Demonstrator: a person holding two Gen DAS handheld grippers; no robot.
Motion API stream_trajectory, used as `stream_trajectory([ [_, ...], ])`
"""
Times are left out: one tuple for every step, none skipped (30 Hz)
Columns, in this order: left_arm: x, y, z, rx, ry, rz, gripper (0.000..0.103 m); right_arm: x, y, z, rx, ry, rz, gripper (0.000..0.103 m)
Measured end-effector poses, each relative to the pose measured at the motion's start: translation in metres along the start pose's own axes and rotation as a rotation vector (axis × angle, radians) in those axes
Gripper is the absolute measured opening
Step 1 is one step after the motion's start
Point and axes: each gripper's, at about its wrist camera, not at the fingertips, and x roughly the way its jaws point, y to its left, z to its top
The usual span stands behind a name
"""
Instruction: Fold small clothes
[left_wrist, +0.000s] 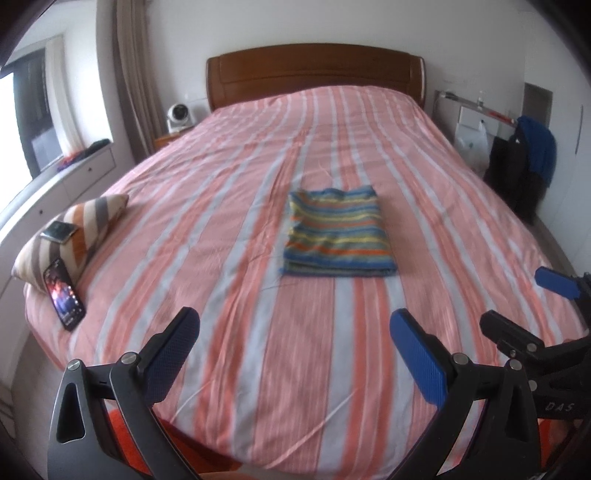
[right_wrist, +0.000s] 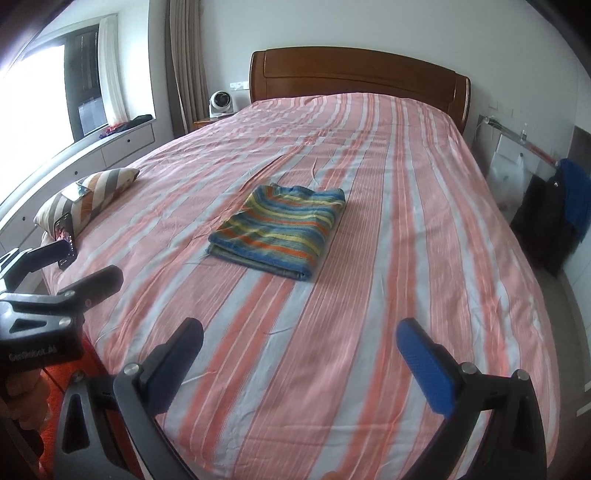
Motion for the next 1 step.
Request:
stream_trajectory([
  [-0.0010, -0.0007, 0.0000, -0.001, -0.005, 0.003, 0.103, -0.0002, -0.0004, 0.0000, 0.002, -0.003, 0.002, 0.103],
])
